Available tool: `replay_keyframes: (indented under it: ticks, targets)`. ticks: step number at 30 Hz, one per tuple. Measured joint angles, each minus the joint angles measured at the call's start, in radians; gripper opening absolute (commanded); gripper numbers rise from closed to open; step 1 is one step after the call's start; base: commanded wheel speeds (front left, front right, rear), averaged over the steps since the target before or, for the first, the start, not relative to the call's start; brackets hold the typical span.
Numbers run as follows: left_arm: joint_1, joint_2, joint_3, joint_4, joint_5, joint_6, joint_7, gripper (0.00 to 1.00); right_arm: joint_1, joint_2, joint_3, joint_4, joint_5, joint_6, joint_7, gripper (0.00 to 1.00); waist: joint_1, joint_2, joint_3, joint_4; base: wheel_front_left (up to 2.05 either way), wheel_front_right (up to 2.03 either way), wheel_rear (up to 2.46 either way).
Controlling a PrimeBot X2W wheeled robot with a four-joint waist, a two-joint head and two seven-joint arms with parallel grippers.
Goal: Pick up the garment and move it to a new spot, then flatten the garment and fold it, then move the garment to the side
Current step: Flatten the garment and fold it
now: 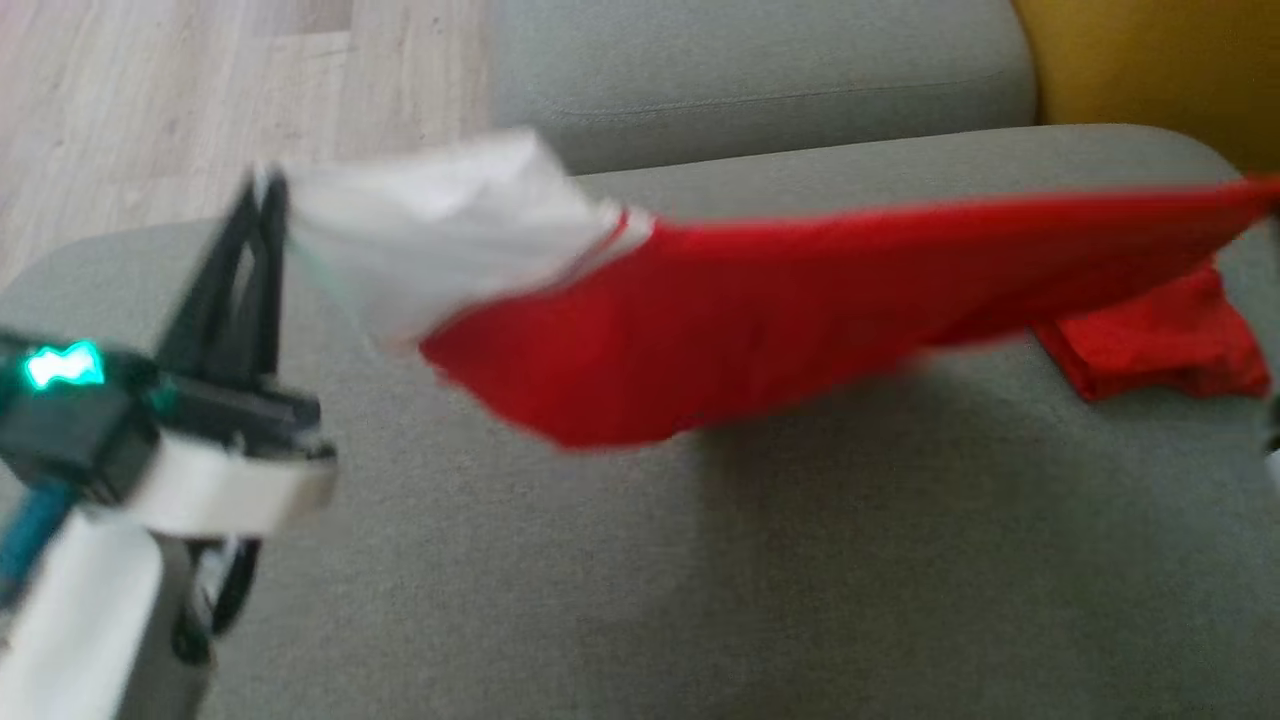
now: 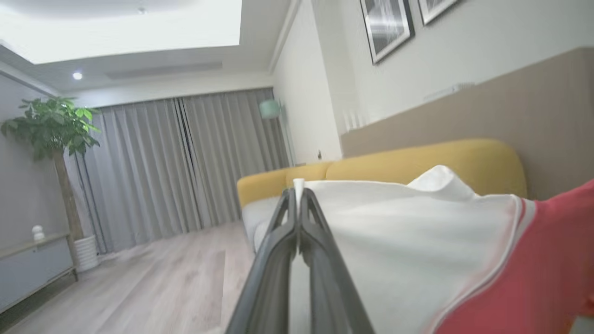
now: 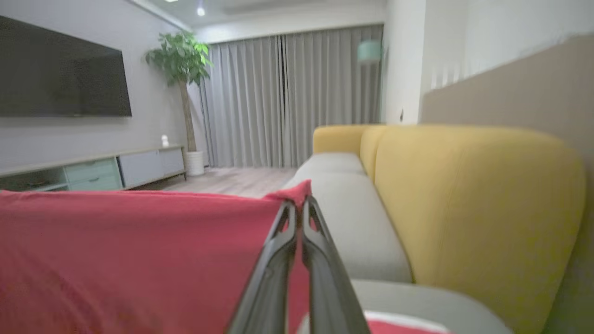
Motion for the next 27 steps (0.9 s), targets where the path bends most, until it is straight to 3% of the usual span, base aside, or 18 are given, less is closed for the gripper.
replay_keyframes:
  ticks: [6,11,18,23,27]
  targets:
    - [-0.181,0.033,0.03,-0.053,-0.028,-0.036,0.065,0.0,-0.036,0.002,-0.142,-0.213,-0.036,0.0,0.16,0.0,0.0001,0.0,0.003,-0.022,0.0,0.0,0.0]
    - [-0.333,0.043,0.036,0.025,-0.071,-0.089,0.107,0.0,-0.19,0.001,-0.116,-0.235,-0.064,0.0,0.24,0.0,0.0003,0.0,0.039,-0.026,0.0,0.0,0.0]
    - [-0.64,0.042,-0.048,0.298,-0.005,-0.165,0.084,0.0,-0.518,0.004,0.054,-0.002,-0.077,0.0,0.216,0.0,0.0005,0.0,0.145,-0.019,0.0,0.0,0.0]
    - [-0.898,-0.015,-0.094,0.542,0.082,-0.175,-0.037,0.0,-0.772,0.056,0.156,0.221,-0.106,0.0,0.121,0.0,0.0007,0.0,0.243,-0.005,0.0,0.0,0.0]
    - [-1.08,-0.067,-0.099,0.697,0.14,-0.146,-0.174,0.0,-0.935,0.075,0.216,0.357,-0.143,0.0,0.015,0.0,0.0008,-0.0001,0.314,0.01,0.0,0.0,0.0]
